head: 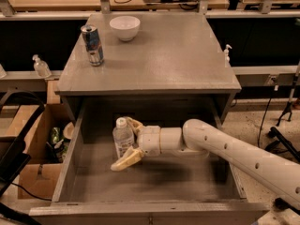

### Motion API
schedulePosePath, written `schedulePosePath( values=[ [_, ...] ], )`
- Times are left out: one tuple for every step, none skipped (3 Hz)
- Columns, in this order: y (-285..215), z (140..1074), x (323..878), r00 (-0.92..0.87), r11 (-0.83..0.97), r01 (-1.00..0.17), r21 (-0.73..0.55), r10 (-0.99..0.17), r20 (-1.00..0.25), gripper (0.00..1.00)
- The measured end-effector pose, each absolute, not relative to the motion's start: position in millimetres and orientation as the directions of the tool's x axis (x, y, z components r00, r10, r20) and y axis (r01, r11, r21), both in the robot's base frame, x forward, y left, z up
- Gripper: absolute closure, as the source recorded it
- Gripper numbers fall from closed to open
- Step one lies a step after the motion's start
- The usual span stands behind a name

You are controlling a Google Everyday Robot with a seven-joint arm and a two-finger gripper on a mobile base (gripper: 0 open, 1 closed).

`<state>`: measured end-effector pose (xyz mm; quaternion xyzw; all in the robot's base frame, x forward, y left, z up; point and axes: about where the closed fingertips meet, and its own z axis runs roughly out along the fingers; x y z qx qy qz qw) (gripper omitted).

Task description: Place blue plastic bottle into top drawer

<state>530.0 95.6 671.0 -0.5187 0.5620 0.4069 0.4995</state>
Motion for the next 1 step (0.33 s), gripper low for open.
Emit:
schedulePosePath(
  values=[
    [95.6, 671.0, 530.0, 0.037, 0.131, -0.990, -0.061, -0.177, -0.984, 0.00]
  ],
)
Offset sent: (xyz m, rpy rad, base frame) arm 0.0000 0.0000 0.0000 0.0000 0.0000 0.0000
